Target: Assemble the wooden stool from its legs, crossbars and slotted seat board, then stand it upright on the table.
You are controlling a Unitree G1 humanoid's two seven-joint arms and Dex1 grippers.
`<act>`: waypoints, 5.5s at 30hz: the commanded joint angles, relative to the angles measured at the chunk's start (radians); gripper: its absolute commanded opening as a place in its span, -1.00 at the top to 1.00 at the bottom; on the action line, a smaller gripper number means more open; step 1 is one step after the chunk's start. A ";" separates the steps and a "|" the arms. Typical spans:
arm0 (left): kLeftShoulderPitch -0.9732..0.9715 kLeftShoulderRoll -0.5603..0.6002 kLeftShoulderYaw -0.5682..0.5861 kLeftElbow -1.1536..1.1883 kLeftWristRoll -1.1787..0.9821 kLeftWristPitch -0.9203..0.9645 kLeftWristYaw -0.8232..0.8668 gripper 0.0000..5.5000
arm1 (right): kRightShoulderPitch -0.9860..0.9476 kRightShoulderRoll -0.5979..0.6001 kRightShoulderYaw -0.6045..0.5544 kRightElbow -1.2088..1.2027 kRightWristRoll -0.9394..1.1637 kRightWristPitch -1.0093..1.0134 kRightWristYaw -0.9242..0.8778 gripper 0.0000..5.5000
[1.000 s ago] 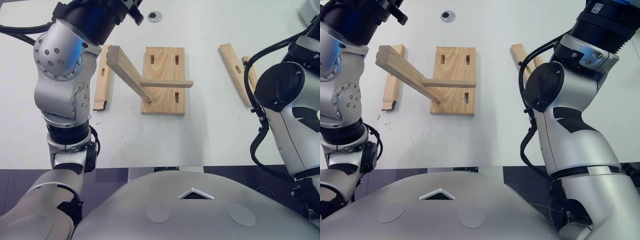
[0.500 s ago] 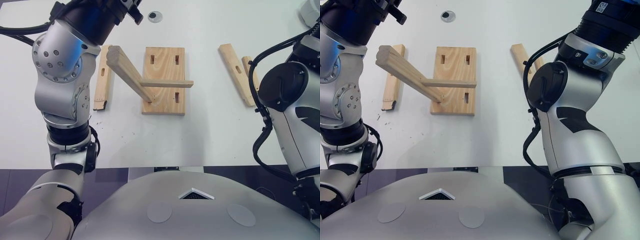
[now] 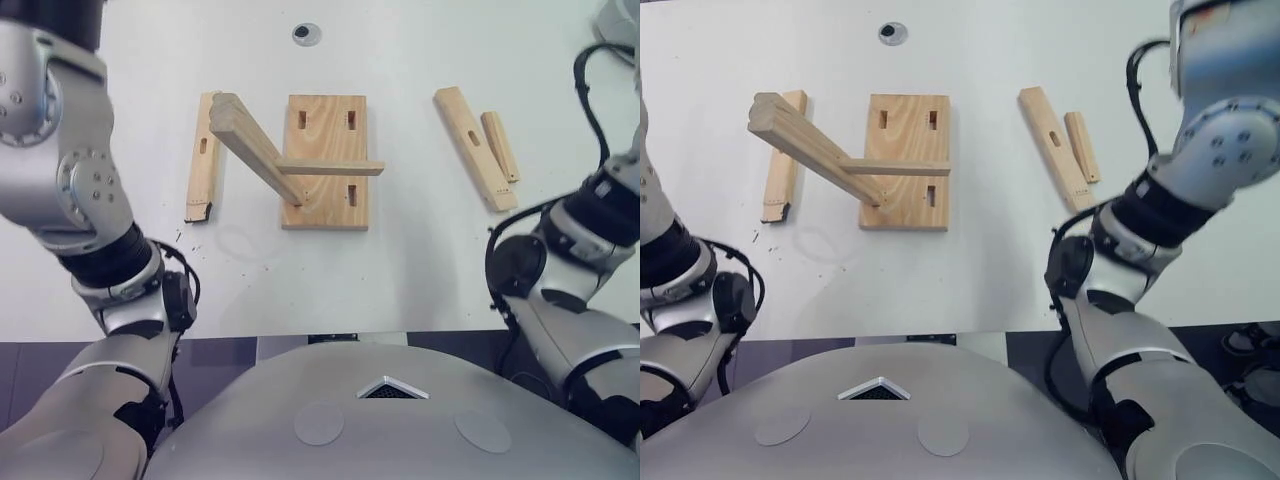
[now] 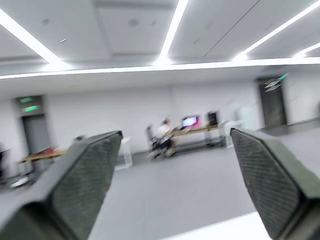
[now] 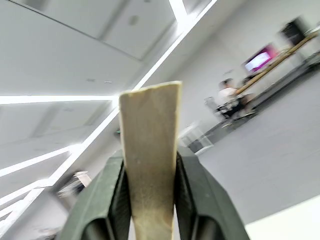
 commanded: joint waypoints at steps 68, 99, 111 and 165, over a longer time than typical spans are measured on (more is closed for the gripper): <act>0.445 -0.078 -0.531 0.210 0.371 -0.163 -0.191 -0.54 | 0.630 -0.184 0.580 -0.150 -0.669 -0.038 0.198 0.60; -0.523 -0.141 -0.469 1.331 0.136 -0.660 -1.150 -0.54 | 0.487 -0.307 0.706 0.110 -0.694 -0.045 0.400 0.56; -0.514 -0.165 -0.456 1.369 0.180 -0.758 -1.094 -0.54 | 0.497 -0.288 0.722 0.100 -0.683 -0.032 0.390 0.56; -0.463 -0.168 -0.482 1.254 0.146 -0.743 -1.086 -0.54 | 0.487 -0.232 0.608 0.290 -0.546 -0.017 0.537 0.56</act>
